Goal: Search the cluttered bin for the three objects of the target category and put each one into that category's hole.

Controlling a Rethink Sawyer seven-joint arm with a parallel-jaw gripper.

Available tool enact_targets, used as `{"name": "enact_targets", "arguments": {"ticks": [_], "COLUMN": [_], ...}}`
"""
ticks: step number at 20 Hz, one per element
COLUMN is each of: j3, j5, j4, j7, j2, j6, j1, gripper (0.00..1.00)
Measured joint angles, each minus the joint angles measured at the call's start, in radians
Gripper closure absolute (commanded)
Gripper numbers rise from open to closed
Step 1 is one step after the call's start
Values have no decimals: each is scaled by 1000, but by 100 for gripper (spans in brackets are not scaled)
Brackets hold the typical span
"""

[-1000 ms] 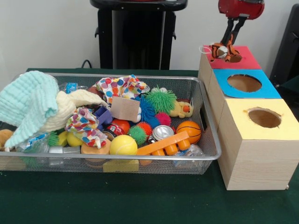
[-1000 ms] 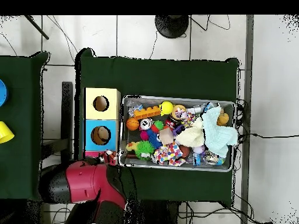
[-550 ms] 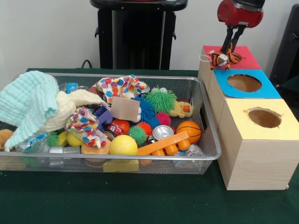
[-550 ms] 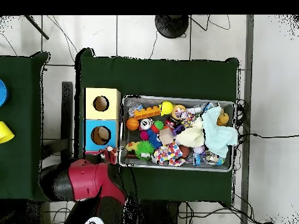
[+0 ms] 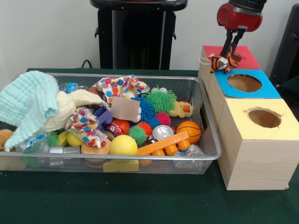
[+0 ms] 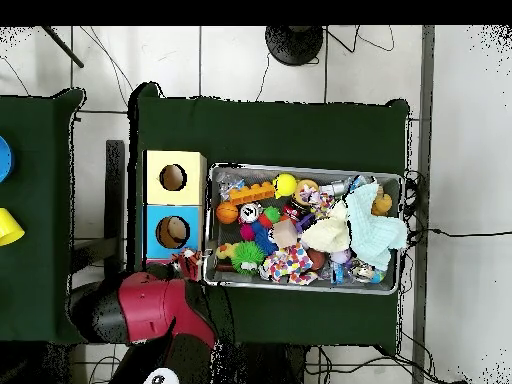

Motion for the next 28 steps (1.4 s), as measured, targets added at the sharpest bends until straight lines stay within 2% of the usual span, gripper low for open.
{"name": "enact_targets", "arguments": {"ticks": [6,17,28], "j3": [-16,-68,-75], "j5": [0,2,38], "j4": [0,1,12], "j7": [0,0,0], "j2": [-4,-78,-102], "j6": [0,41,44], "j1": [21,114,117], "gripper": [100,100,100]}}
